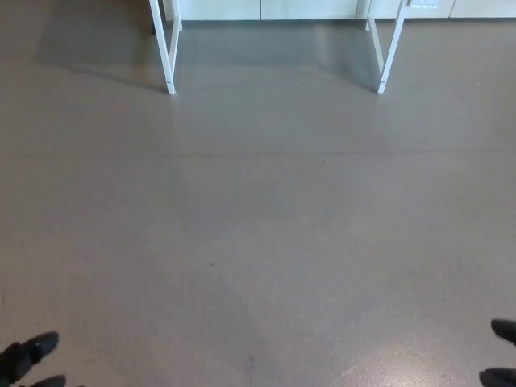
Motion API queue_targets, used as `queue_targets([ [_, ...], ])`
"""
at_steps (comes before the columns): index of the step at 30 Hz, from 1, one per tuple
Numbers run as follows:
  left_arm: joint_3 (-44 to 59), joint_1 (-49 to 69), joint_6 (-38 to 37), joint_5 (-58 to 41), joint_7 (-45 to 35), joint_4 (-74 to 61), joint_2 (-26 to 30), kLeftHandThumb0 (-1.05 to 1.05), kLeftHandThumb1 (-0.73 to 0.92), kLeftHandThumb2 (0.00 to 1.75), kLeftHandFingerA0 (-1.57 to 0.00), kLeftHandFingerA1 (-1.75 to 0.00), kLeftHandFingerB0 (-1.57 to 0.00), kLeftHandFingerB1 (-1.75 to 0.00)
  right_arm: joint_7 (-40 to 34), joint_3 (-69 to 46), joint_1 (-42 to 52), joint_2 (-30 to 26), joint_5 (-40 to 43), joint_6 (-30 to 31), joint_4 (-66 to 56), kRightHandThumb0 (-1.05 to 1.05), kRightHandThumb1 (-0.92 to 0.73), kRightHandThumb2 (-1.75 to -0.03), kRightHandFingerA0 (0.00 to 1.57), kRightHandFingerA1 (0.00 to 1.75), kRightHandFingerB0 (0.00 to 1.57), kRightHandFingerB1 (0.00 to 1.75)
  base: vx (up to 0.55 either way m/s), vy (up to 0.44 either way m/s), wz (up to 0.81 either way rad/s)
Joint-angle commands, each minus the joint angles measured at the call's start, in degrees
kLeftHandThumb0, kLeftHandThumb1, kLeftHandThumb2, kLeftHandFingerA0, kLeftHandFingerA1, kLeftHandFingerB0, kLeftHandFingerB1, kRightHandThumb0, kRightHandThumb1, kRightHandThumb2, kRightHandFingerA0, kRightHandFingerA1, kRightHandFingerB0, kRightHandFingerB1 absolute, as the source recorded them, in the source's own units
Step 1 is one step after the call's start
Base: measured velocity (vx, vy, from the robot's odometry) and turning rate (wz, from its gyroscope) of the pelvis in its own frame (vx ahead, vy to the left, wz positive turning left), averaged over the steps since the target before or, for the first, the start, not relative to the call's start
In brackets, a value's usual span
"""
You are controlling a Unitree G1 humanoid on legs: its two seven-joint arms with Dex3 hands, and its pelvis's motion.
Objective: The robot walks towards a desk on which a shovel is kept on the left hand side and a container is kept on the right hand side. The robot picks up the shovel using its left hand and places it in the container.
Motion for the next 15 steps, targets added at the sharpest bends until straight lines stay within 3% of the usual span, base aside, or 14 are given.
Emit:
queue_targets([
  [1,2.74,3.58,5.92,-9.44,-6.49,-5.53,-0.12,-0.16,0.40,0.84,-0.27,-0.55,-0.18,-0.49,5.04,-2.75,3.05,-1.43,5.53,-0.38,-3.72,-0.13,-0.56,-0.54,0.63,0.64,0.38,0.49,0.00,0.000,0.00],
  [15,1.92,10.08,5.95,-9.63,-8.11,-6.23,0.10,-0.15,0.43,0.86,-0.26,-0.55,-0.16,-0.49,7.04,-2.51,10.89,-0.97,5.39,-4.93,-3.26,-0.15,-0.55,-0.55,0.60,0.63,0.38,0.50,0.00,0.000,0.00],
])
